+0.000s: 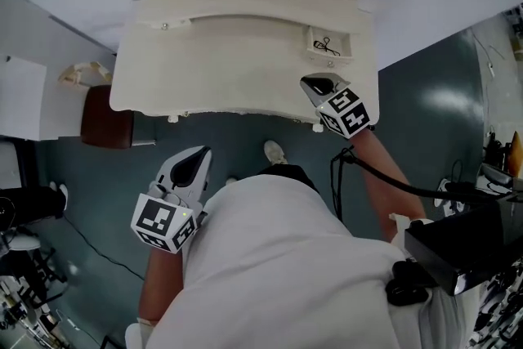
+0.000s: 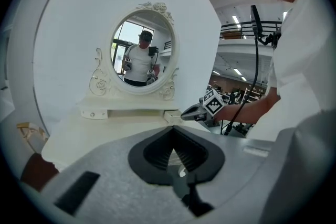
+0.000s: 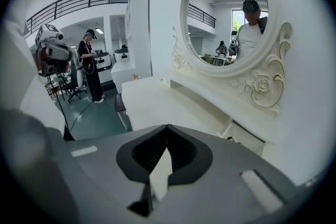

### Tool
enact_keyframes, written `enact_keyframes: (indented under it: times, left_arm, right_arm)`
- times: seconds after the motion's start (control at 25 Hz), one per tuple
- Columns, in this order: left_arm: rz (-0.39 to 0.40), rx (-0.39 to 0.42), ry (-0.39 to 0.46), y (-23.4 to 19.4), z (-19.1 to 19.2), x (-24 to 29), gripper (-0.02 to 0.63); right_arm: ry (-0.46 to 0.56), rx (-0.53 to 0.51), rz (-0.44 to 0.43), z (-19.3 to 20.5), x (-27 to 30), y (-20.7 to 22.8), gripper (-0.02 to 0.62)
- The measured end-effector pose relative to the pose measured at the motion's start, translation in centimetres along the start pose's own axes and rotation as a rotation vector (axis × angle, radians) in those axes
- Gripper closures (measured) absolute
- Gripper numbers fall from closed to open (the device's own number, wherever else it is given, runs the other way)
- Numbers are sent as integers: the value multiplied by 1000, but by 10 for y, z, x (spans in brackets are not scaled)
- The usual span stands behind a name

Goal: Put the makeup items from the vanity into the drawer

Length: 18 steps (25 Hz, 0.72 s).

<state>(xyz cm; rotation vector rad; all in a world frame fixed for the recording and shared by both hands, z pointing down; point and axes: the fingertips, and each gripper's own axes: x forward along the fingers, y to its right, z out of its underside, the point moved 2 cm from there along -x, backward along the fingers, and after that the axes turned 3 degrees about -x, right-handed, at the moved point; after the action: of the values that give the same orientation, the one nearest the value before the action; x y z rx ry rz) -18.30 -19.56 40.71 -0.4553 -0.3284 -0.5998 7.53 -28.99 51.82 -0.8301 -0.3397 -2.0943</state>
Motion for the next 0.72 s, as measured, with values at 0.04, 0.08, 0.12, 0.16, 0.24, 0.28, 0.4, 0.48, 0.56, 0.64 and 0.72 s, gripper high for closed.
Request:
enact_keyframes:
  times: [0.04, 0.08, 0.12, 0.16, 0.24, 0.28, 0.4, 0.48, 0.56, 0.64, 0.72]
  left_arm:
    - [8, 3, -4, 0, 3, -9, 603]
    - [16, 5, -7, 0, 6, -17, 603]
    - [24, 6, -9, 0, 9, -25, 603]
    - [33, 6, -11, -1, 13, -32, 603]
    - [50, 7, -17, 0, 20, -46, 603]
    - [59, 10, -19, 0, 24, -52, 603]
    - [81, 23, -19, 2, 36, -68, 603]
    - [95, 31, -19, 3, 45, -77, 603]
    - [109, 41, -18, 6, 54, -86, 603]
    - [117, 47, -17, 10, 63, -94, 603]
    - [125, 49, -15, 15, 71, -104, 603]
  right_arm:
    - [14, 7, -14, -3, -3, -21, 594]
    - [27, 11, -27, -7, -7, -40, 595]
    - [38, 13, -38, -10, -10, -59, 595]
    - [48, 15, -45, -13, -13, -77, 595]
    - [68, 19, -56, -17, -20, -109, 595]
    - [79, 21, -61, -19, -23, -124, 595]
    - [110, 28, -78, -20, -30, -167, 595]
    - [127, 29, -88, -19, -35, -193, 595]
    - [142, 28, -90, -19, -40, -215, 595]
    - [154, 25, -89, -17, -47, -236, 595]
    - [159, 22, -83, -14, -54, -254, 595]
